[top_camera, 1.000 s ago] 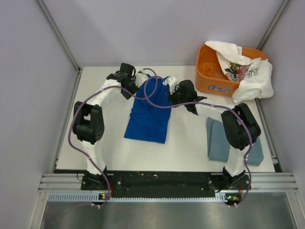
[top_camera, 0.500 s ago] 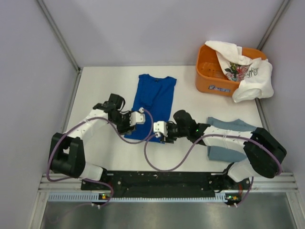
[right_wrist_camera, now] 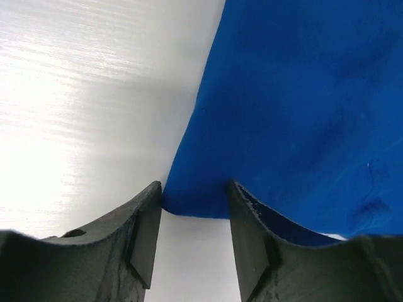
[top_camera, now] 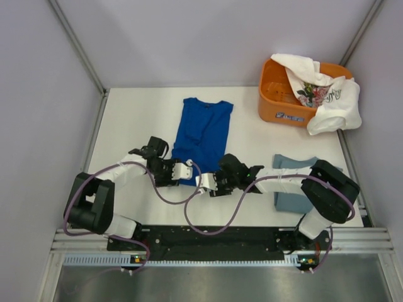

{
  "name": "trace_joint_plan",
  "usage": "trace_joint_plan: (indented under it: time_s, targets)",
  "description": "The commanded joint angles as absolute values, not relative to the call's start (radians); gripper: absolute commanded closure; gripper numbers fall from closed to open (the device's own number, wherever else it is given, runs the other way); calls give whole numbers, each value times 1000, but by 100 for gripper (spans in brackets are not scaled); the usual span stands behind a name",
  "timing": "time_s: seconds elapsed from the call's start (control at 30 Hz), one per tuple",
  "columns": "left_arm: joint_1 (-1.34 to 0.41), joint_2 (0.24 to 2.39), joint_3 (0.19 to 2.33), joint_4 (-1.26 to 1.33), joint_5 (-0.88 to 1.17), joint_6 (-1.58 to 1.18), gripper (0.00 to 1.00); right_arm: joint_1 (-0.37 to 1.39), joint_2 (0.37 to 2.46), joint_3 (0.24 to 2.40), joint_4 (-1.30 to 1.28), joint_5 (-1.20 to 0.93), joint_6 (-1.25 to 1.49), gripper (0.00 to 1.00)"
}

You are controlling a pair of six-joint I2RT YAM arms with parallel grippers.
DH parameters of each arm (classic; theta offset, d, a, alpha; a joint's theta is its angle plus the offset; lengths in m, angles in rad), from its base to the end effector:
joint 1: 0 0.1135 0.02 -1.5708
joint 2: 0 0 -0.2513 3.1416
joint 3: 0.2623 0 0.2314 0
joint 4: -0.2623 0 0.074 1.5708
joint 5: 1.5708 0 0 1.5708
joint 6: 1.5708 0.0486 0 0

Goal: Fold and stack the t-shirts
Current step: Grab one side of the 2/3 rectangular tshirt with both arms

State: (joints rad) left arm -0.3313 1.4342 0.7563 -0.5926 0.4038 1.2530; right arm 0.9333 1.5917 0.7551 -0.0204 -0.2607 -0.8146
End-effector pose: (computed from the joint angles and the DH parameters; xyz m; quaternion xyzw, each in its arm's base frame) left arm 0.2137 -0.0937 0.1557 0.7106 0.6590 -0.1124 0.2194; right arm 0.1677 0.2475 0.1476 -0.7416 0.5614 0.1421 0.3386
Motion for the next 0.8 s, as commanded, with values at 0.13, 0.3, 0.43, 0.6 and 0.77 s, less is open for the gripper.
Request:
trace_joint_plan:
  time_s: [0.13,0.3,0.43,0.6,0.77]
  targets:
    - [-357,1494,753,-517,284,1246,75,942,1634,808,-34,-215,-799,93]
    - [-362,1395,778,-665,311,1215,100,946,1527,801,-113,-265,-778,100]
    - [-364,1249,785,-901,394,1221,100,1003,1393,804,-243,-282,-750,100]
    - [-364,1158,879,-1185,507,1154,100,1071,1246,825,-417,-377,-695,100]
    - [-364,1036,1064,-1446,638,1144,100,1083,1076,845,-511,-474,-634,100]
